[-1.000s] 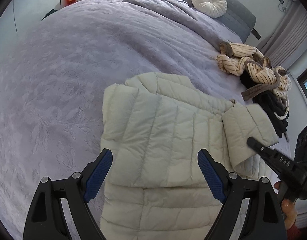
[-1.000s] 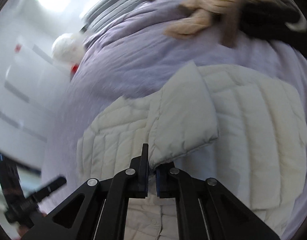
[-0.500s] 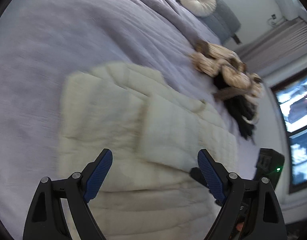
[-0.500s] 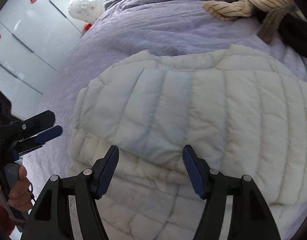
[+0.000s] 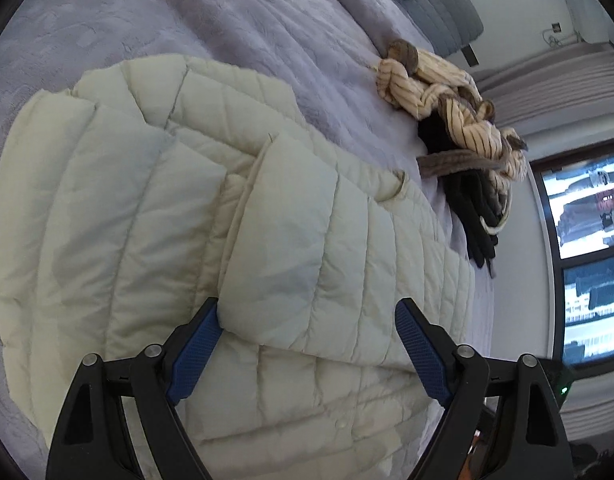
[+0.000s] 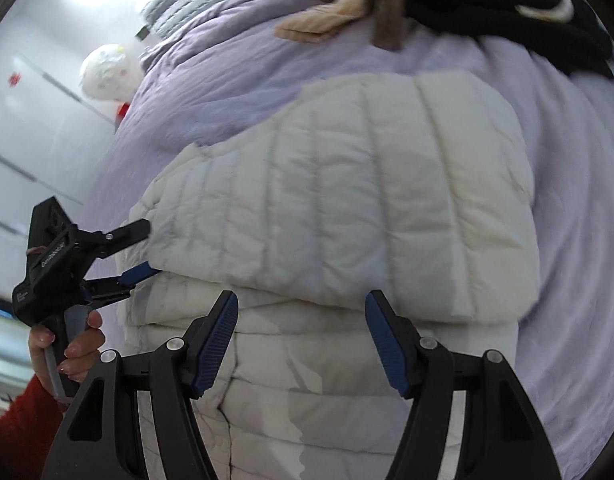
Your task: Fold large clothes
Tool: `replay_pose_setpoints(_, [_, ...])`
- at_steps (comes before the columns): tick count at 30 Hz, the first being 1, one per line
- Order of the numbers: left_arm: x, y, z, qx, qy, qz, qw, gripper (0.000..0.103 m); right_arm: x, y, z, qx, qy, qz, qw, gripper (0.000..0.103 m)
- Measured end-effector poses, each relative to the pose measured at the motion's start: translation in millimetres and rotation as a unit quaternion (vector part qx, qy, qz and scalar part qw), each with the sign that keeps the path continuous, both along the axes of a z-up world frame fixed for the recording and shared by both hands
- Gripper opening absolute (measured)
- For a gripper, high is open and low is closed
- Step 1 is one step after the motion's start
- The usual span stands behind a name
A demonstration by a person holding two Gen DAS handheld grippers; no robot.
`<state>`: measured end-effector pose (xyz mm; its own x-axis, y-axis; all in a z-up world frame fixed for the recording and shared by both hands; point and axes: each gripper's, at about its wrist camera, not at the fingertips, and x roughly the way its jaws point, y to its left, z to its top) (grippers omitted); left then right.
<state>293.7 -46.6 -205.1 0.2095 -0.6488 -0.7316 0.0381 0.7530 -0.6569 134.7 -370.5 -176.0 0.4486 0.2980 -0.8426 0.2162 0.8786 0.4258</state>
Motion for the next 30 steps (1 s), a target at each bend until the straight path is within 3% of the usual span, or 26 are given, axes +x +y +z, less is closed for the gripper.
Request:
replay_pose_setpoints(1, [0, -1, 2, 0.004, -0.004, -0.001, 1.0, 0.051, -2, -4, -2, 0.007, 0.002, -0.007, 1.0, 0.07])
replay_pose_setpoints(2, [1, -2, 2, 0.006, -0.005, -0.005, 1.0, 0.039, -5, -8, -3, 0.014, 0.002, -0.012, 1.0, 0.07])
replay_pose_setpoints(3, [1, -2, 2, 0.009, -0.006, -0.009, 0.9999, 0.017, -8, -11, -4, 0.022, 0.001, -0.016, 1.0, 0.07])
replay_pose_setpoints(4, [0, -3, 3, 0.012, -0.011, -0.013, 0.9998, 0.009, -12, -14, -5, 0.029, 0.002, -0.02, 0.999, 0.07])
replay_pose_setpoints(10, [-21, 11, 24, 0.018, -0.051, -0.005, 0.9985, 0.008, -18, -21, -7, 0.037, 0.004, -0.029, 0.999, 0.07])
replay_pose_setpoints(22, [-53, 21, 1, 0.07, -0.036, -0.013, 0.9968, 0.008, -20, -46, 18, 0.004, -0.036, -0.068, 0.997, 0.069])
replay_pose_setpoints(24, [-54, 18, 1, 0.082, -0.04, -0.018, 0.9957, 0.008, -12, -47, 8, -0.004, -0.024, -0.066, 0.998, 0.053])
replay_pose_setpoints(25, [-54, 17, 2, 0.089, -0.042, -0.019, 0.995, 0.008, -8, -47, 1, -0.011, -0.012, -0.065, 0.998, 0.025])
replay_pose_setpoints(26, [-54, 17, 3, 0.097, -0.044, -0.02, 0.9941, 0.008, -4, -47, -9, -0.02, 0.006, -0.066, 0.998, 0.019])
replay_pose_setpoints(30, [-57, 25, 7, 0.115, -0.046, -0.02, 0.9922, 0.008, -1, -51, -29, -0.007, 0.018, -0.077, 0.997, 0.018])
